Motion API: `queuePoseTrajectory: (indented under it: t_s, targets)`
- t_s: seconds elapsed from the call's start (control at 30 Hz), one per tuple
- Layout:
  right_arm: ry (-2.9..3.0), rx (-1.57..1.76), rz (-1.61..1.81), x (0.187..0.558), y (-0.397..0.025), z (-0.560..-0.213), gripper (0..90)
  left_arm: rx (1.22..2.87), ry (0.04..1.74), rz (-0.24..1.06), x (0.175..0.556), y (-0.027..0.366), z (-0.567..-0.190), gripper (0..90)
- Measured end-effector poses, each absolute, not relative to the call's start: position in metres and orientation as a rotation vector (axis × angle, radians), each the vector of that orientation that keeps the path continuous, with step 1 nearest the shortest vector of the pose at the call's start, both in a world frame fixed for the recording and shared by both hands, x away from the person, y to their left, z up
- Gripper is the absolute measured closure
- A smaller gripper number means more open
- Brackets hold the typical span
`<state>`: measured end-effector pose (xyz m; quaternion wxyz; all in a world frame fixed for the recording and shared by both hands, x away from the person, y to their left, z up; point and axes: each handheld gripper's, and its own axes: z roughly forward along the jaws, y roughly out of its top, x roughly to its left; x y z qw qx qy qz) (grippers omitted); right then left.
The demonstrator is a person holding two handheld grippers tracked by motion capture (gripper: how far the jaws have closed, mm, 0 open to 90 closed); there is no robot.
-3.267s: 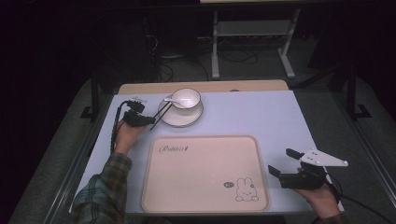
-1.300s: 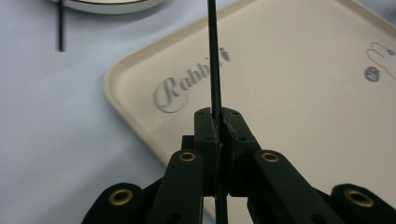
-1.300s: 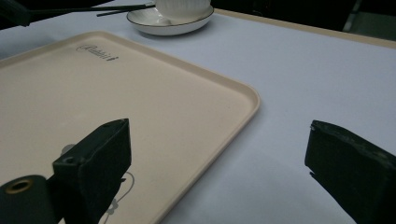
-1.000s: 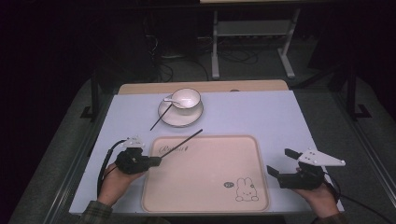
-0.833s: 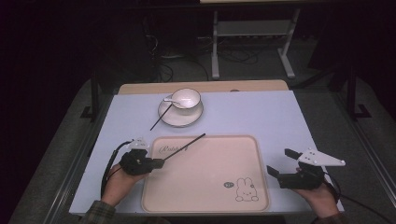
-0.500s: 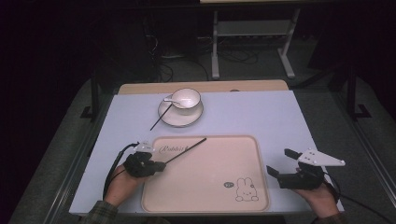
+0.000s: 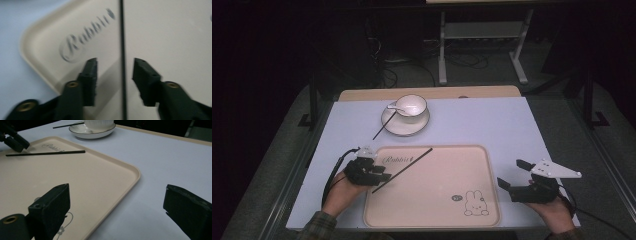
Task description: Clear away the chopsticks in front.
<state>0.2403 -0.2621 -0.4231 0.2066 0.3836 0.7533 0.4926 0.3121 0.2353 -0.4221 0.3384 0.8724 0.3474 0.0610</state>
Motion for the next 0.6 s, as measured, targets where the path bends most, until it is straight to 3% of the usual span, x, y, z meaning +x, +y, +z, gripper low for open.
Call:
queuePoseTrajectory:
  t_s: [0.03,0.1,0.2,0.4,0.6]
  targets:
    - [2.098,1.068,1.372,0.240,-0.262,-0.423,6.3,2.270,0.909,0.176,0.317,0.236,-0.419,53.0]
    - [2.099,1.068,1.370,0.241,-0.262,-0.423,6.3,2.256,0.929,0.205,0.328,0.237,-0.413,42.4]
    - [2.098,1.072,1.370,0.241,-0.262,-0.423,6.3,2.239,0.949,0.258,0.345,0.239,-0.403,39.2]
    - [2.096,1.080,1.374,0.241,-0.263,-0.424,6.3,2.232,0.980,0.332,0.389,0.239,-0.388,41.6]
    - [2.093,1.080,1.376,0.240,-0.265,-0.424,6.3,2.211,1.036,0.382,0.432,0.235,-0.379,52.5]
